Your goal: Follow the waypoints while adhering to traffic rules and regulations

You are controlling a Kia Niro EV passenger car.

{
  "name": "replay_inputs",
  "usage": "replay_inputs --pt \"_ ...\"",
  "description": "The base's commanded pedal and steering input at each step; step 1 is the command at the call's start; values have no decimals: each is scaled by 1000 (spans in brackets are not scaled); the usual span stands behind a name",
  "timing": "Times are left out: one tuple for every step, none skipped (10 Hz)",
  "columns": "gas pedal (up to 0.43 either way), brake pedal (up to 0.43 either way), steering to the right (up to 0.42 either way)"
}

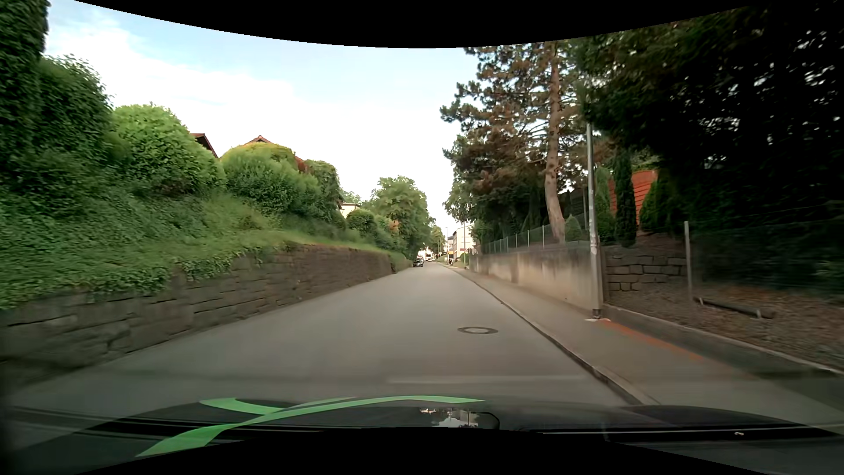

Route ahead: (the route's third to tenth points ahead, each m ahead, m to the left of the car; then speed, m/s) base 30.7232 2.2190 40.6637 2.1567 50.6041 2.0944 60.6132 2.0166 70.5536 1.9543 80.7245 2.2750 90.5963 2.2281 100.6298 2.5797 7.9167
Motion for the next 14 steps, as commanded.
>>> replay_inputs --pt "157 0 -8" --pt "157 0 -8" --pt "157 0 -7" --pt "157 0 -7" --pt "150 0 -6" --pt "150 0 -6" --pt "150 0 -6" --pt "150 0 -6" --pt "150 0 -5" --pt "150 0 -3" --pt "157 0 -1" --pt "157 0 0" --pt "169 0 2" --pt "177 0 2"
